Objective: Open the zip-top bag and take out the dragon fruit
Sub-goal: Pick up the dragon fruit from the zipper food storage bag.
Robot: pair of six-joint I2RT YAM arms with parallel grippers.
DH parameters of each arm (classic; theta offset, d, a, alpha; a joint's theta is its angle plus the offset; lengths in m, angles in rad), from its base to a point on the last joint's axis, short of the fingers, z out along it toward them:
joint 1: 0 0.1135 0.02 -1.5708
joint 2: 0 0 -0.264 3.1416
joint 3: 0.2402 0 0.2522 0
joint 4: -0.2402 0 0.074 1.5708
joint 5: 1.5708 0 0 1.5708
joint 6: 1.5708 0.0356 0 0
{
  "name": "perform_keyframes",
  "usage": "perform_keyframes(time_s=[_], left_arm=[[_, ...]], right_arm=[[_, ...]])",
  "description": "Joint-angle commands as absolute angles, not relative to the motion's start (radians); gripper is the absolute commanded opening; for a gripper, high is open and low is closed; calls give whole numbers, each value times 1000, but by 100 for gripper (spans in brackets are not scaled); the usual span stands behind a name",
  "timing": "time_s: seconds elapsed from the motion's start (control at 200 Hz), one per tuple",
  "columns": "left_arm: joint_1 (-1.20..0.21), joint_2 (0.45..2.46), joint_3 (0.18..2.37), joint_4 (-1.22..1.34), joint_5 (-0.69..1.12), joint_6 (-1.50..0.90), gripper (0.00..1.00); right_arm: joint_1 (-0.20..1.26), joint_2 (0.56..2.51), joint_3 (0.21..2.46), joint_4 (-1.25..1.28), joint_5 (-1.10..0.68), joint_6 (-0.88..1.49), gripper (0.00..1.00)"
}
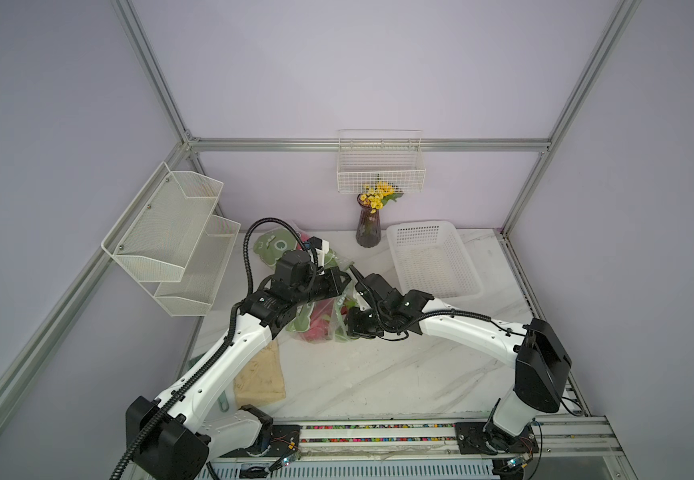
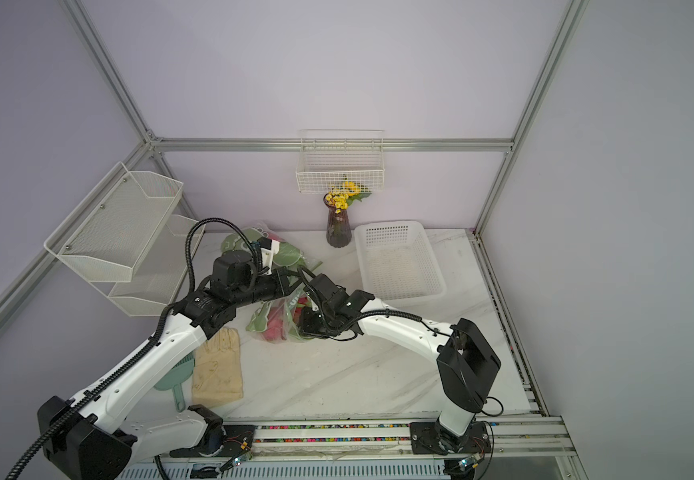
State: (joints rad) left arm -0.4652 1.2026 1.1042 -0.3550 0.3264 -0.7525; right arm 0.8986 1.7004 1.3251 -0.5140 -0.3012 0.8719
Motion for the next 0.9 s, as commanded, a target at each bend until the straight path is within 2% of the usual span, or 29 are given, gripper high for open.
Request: perform_keyframes(time_s=[0.0, 0.46, 0.59, 0.785, 0.895], left_arm=[[-468, 1190, 1124, -241, 323, -769, 0], [-468, 1193, 1117, -192, 312, -794, 0], [-468, 1189, 1114, -187, 307, -795, 0], [-468, 1182, 1113, -184, 302, -796, 0], [-467, 1176, 1110, -183, 296, -795, 0]], right_arm=[[897, 1719, 1300, -491, -355, 916, 36], [898, 1739, 1235, -290, -409, 1039, 33], [897, 1738, 1209, -226, -411, 1075, 26], [898, 1737, 1204, -206, -395, 1088, 21], [895, 1733, 1207, -207, -387, 1083, 10]])
